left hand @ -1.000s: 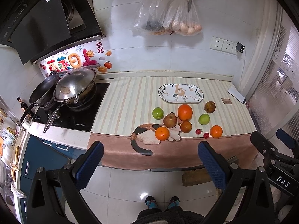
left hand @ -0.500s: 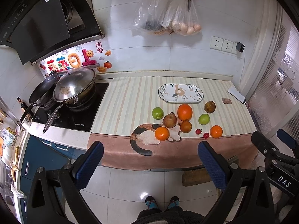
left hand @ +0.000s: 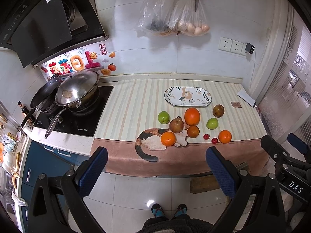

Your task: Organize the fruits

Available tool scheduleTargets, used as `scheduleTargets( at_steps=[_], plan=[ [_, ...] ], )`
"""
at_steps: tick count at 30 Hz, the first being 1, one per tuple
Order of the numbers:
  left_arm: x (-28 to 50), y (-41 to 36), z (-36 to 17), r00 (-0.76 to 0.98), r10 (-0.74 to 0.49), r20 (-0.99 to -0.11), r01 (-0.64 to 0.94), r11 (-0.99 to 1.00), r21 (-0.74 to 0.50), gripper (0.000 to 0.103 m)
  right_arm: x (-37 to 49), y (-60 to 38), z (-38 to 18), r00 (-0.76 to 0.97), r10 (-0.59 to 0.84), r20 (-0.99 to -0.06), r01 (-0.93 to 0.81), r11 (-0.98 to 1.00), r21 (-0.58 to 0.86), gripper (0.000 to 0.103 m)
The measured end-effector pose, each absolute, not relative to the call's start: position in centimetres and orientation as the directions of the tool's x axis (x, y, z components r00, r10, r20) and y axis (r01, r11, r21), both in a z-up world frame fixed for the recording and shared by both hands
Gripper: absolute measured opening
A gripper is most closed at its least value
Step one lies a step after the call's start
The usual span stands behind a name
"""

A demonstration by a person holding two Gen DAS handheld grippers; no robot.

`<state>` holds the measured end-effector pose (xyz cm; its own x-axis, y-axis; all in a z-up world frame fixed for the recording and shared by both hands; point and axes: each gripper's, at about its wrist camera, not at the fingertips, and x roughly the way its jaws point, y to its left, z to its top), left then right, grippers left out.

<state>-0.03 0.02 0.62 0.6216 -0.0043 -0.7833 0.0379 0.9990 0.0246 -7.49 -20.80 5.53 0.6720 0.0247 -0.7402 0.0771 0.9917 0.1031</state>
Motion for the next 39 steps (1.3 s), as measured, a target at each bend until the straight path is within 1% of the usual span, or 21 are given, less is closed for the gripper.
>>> scheduleTargets(
  at_steps=[16,21,25,29,30,32,35,39],
  plan=[
    [0.2,-0.1,-0.2,0.618,-0.008,-0.786,0.035,0.999,0.018,0.103,-7.0,-21.2,4.7,0.663,0.047,-0.747,0.075,0.989,0.129,0.103],
    [2.9,-0.7,-1.2,0.646,0.054,-0.762,-0.021,0.998,0.053,0.103,-4.5,-23.3,3.1,0.645,0.084,-0.760,0.084,0.980,0.179,0.103],
    [5.6,-1.4,-3.1,0.640,0.115,-0.759,-0.061,0.993,0.100,0.103,-1.5,-24.9,0.7,0.612,0.134,-0.780,0.079,0.970,0.229,0.103],
    [9.0,-2.3,-6.5,0.574,0.144,-0.806,-0.061,0.989,0.134,0.103,2.3,-25.5,-2.5,0.563,0.177,-0.807,0.064,0.965,0.256,0.103],
    [10.3,-2.5,-7.9,0.550,0.143,-0.823,-0.056,0.989,0.135,0.103,3.4,-25.5,-3.5,0.552,0.183,-0.814,0.061,0.964,0.258,0.103],
    [11.8,-2.5,-9.3,0.519,0.151,-0.841,-0.057,0.988,0.142,0.103,5.4,-25.6,-5.3,0.532,0.172,-0.829,0.071,0.967,0.246,0.103],
    [15.0,-2.1,-11.7,0.462,0.152,-0.874,-0.060,0.988,0.141,0.103,8.7,-25.6,-8.4,0.490,0.190,-0.851,0.088,0.960,0.265,0.103],
    [20.3,-0.8,-14.8,0.383,0.117,-0.916,-0.057,0.993,0.103,0.103,13.7,-25.5,-12.6,0.431,0.205,-0.879,0.130,0.950,0.285,0.103]
  ],
)
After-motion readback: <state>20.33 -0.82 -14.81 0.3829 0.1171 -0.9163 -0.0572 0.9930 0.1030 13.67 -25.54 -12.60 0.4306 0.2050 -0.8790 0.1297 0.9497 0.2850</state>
